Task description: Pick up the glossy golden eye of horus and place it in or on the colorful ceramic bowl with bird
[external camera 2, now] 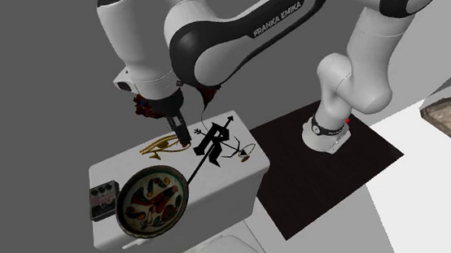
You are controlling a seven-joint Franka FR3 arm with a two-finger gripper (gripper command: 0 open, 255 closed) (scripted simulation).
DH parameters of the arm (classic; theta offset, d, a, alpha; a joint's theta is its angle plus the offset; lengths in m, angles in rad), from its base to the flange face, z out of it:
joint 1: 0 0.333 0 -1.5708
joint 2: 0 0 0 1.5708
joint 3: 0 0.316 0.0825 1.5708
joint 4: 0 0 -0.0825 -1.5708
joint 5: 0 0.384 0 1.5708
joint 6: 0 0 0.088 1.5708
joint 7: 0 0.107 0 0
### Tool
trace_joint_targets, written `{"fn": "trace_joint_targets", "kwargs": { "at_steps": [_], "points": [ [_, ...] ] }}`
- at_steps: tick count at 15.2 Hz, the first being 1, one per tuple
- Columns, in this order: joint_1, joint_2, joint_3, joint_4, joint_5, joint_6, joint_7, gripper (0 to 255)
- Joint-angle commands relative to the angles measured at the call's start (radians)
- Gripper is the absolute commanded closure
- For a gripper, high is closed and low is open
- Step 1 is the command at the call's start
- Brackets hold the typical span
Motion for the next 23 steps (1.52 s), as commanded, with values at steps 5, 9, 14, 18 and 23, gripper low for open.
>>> {"fn": "trace_joint_targets", "kwargs": {
  "at_steps": [5,9,14,18,23],
  "points": [
    [-0.022,0.154,-0.017,0.119,0.016,0.018,-0.003,0],
    [-0.022,0.159,-0.016,0.072,0.017,0.071,-0.003,0],
    [-0.025,0.162,-0.013,0.054,0.016,0.091,-0.003,0],
    [-0.027,0.161,-0.010,0.054,0.016,0.091,-0.003,0],
    [-0.027,0.136,-0.010,0.019,0.014,0.102,-0.002,255]
  ]
}}
